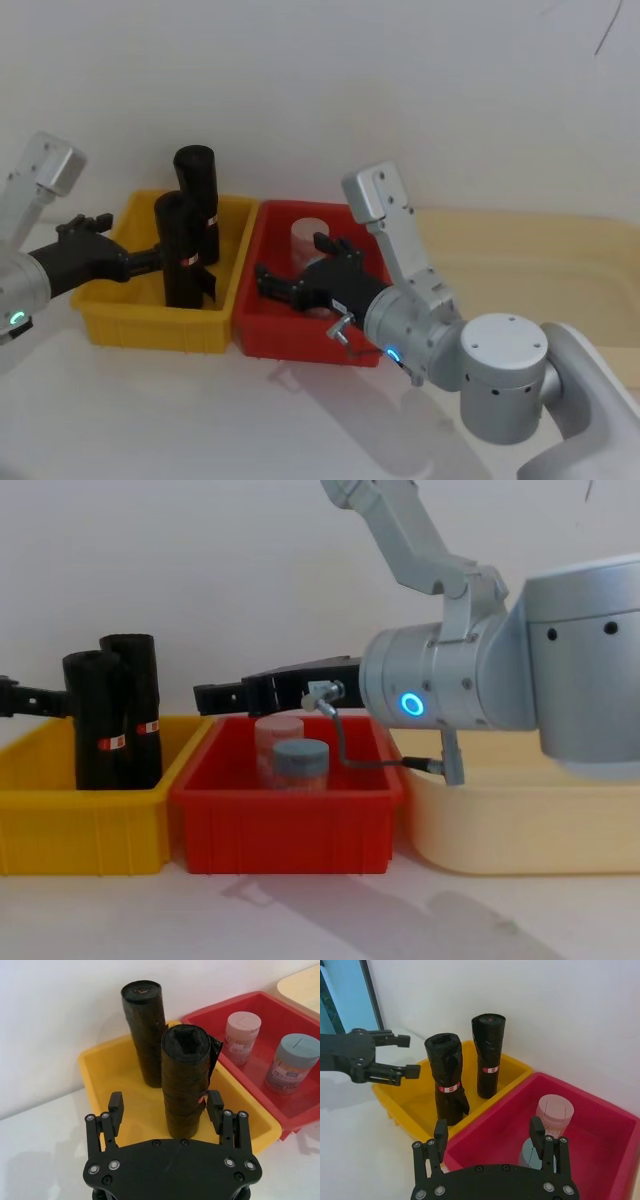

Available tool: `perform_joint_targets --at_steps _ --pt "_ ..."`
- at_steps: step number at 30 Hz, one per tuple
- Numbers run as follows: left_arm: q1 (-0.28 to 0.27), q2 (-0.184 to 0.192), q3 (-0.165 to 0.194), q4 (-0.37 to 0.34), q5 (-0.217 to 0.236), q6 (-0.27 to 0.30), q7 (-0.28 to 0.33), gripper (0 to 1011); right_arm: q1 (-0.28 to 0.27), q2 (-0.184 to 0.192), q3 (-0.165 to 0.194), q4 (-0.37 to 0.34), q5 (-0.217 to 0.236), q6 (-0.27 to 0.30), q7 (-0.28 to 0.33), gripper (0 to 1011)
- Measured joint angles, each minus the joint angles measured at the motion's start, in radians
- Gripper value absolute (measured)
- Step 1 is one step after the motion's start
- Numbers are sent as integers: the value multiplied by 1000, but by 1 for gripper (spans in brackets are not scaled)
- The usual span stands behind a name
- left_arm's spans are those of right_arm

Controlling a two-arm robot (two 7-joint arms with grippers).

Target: Pick up the garbage bag with the one hand and transfer it to the other hand.

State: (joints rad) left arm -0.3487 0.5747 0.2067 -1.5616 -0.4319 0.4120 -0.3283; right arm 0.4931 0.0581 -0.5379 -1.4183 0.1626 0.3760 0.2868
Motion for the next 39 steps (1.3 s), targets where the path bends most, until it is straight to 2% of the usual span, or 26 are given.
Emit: perform_joint_targets --at_steps 5,11,24,39 --pt "-35 -7 21 53 5 -33 -36 1001 5 -10 5 10 0 2 3 1000" --pt "-95 -25 54 146 8 -109 -102 1002 10 -19 11 17 0 5 6 1000" --pt "-165 -61 89 295 -5 -209 -176 1002 20 -32 12 47 -3 11 17 1000" --pt "-199 -78 103 370 -18 -256 -211 1002 56 -61 17 129 -18 -2 8 1000"
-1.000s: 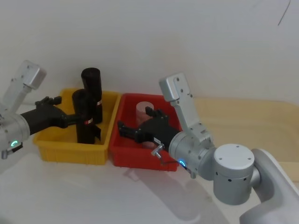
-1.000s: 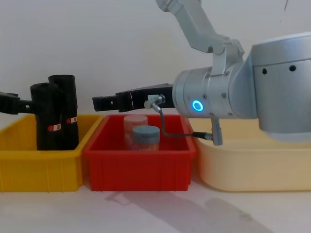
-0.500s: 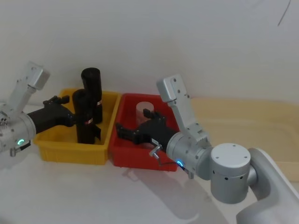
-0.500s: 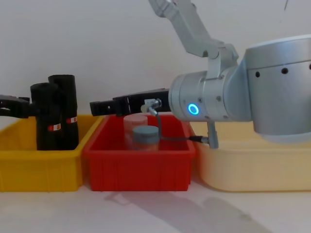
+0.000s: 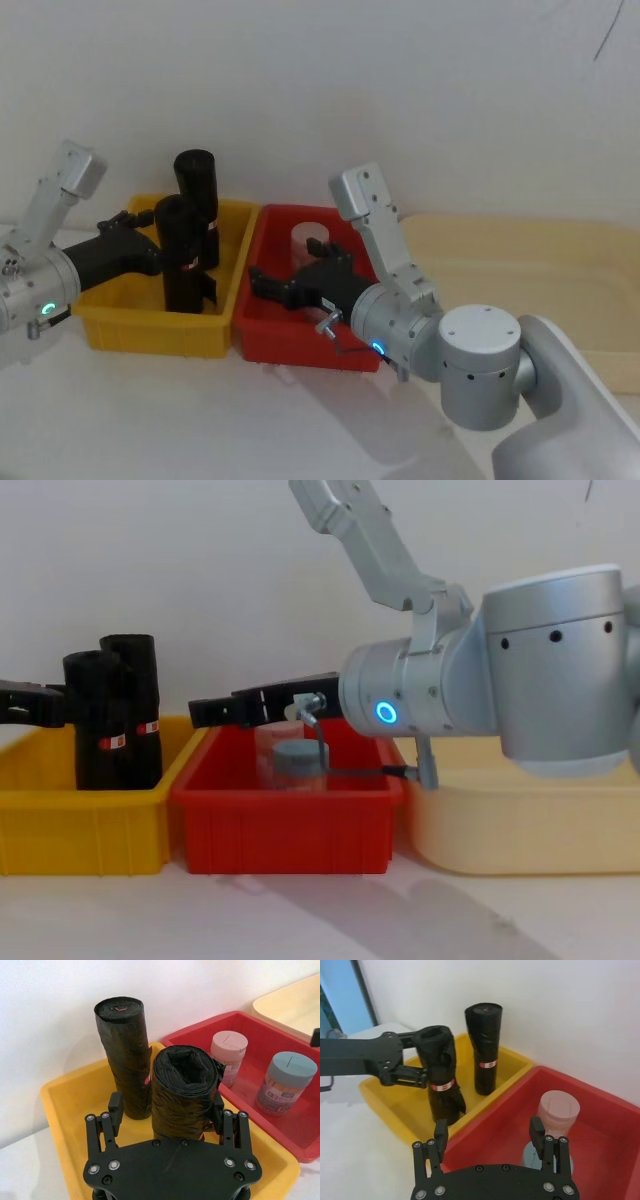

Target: Pick up the garbage bag with the one hand and transfer it to the other hand.

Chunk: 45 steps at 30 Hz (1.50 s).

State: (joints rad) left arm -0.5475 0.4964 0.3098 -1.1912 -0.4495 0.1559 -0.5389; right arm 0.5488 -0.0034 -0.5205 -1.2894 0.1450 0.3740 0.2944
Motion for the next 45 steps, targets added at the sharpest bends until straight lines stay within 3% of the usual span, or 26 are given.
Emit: perform_joint_targets --at_steps 19,36,45 --pt "-12 -6 5 27 -5 -16 -12 1001 68 -24 19 151 -44 -74 -41 1000" --pt "-14 -8 6 32 -6 -19 -15 1001 54 23 23 128 -67 -69 -4 1000" --pt "-15 -8 6 33 -6 -20 -15 1001 64 28 21 159 -83 -76 3 1000"
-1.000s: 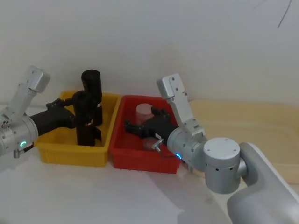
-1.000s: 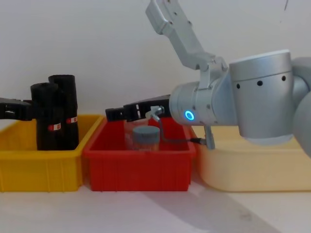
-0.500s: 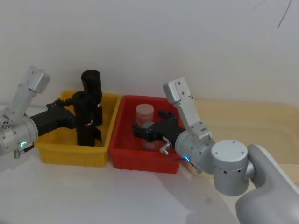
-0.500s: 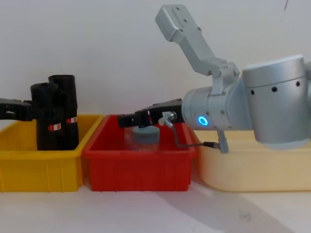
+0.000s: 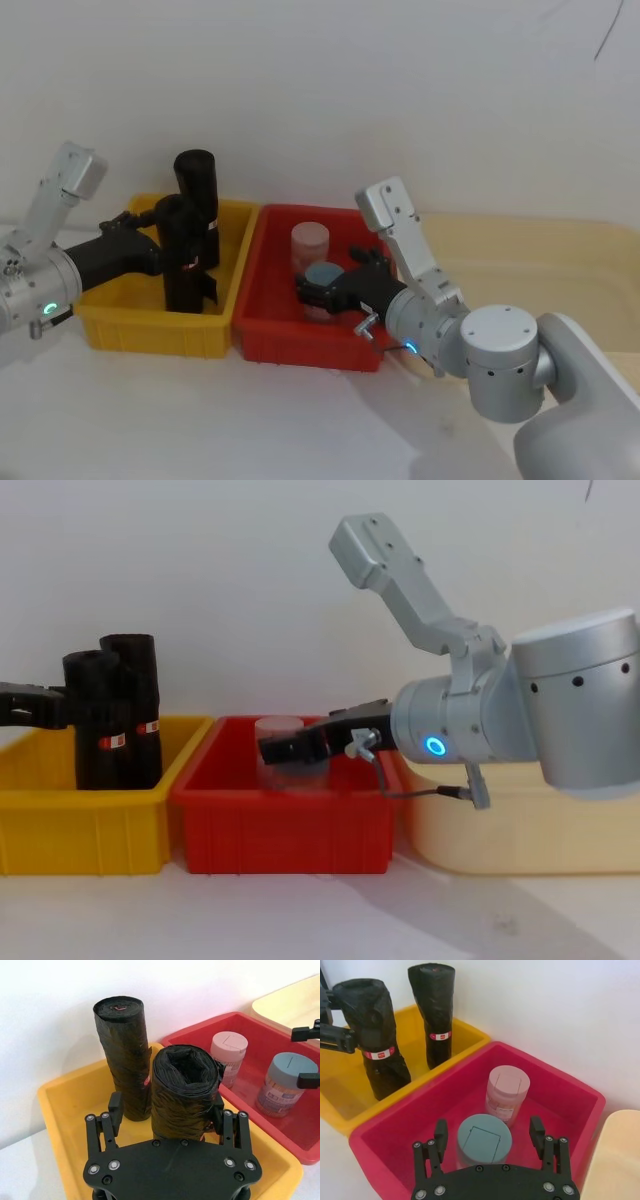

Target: Pick up the garbage bag with the one hand and transfer it to the other hand.

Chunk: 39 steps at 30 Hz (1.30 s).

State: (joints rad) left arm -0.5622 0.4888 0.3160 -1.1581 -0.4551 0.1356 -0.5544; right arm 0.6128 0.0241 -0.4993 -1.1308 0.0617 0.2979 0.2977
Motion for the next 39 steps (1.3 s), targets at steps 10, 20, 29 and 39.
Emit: perform_joint_targets --at_steps 10,20,29,39 --pt "0 0 0 0 0 0 0 1002 19 -5 0 45 -12 -5 12 1000" --pt "0 0 0 0 0 0 0 1002 31 -11 7 73 -12 16 36 1000" --pt "0 0 0 0 0 0 0 1002 37 -14 11 84 -5 35 51 907" --pt "0 0 0 0 0 0 0 1001 40 -15 13 89 -2 42 57 665"
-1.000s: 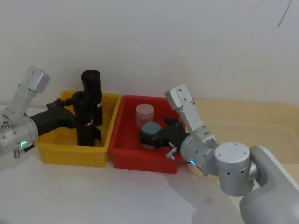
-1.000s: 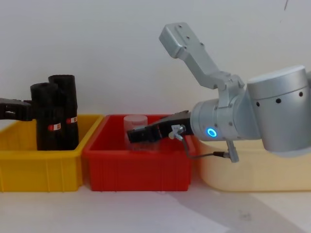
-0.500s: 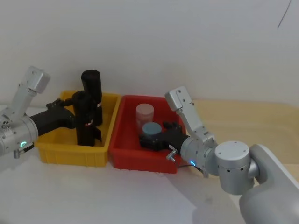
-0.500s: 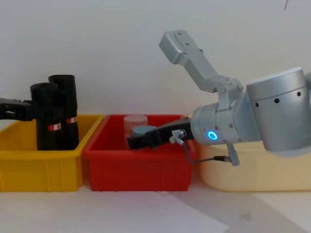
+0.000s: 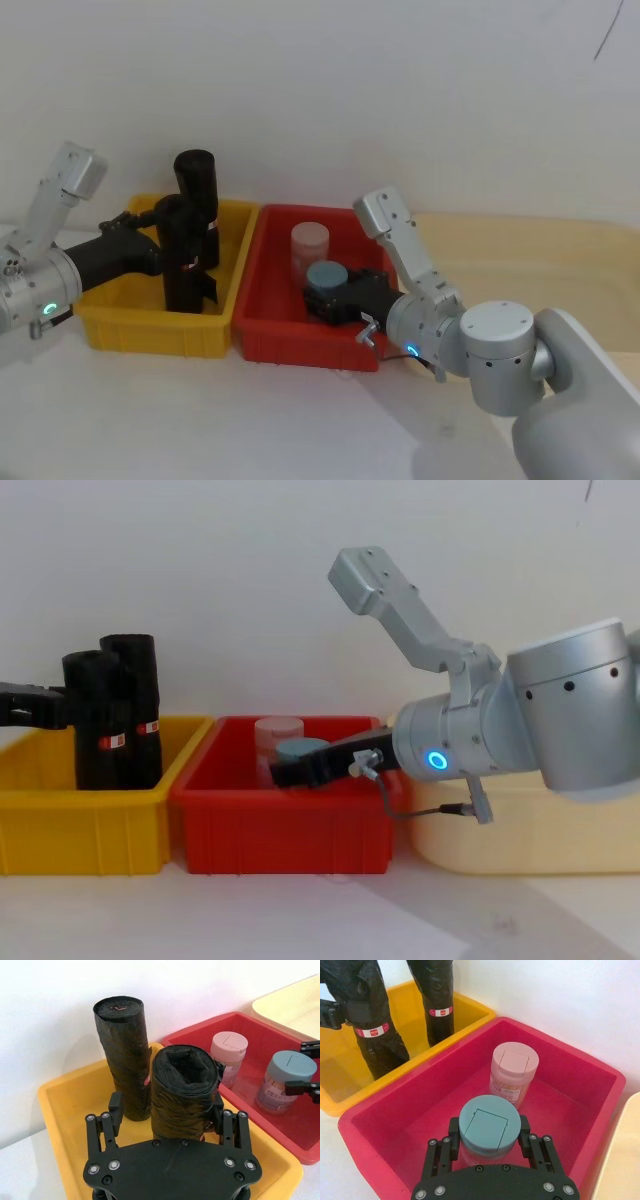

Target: Pick up the garbage bag with the one hand and transfer it to the other hand.

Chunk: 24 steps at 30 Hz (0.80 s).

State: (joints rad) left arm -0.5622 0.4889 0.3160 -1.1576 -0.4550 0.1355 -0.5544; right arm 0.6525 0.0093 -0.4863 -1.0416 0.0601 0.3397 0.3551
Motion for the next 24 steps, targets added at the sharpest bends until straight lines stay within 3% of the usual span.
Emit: perform_joint_targets --at_steps 8,17,24 --pt "0 0 0 0 0 0 0 867 1 -1 1 2 2 2 2 665" --pt "0 0 0 0 0 0 0 586 2 -1 1 3 3 4 5 665" --pt "0 0 0 0 0 0 0 521 2 -1 1 4 3 5 5 665"
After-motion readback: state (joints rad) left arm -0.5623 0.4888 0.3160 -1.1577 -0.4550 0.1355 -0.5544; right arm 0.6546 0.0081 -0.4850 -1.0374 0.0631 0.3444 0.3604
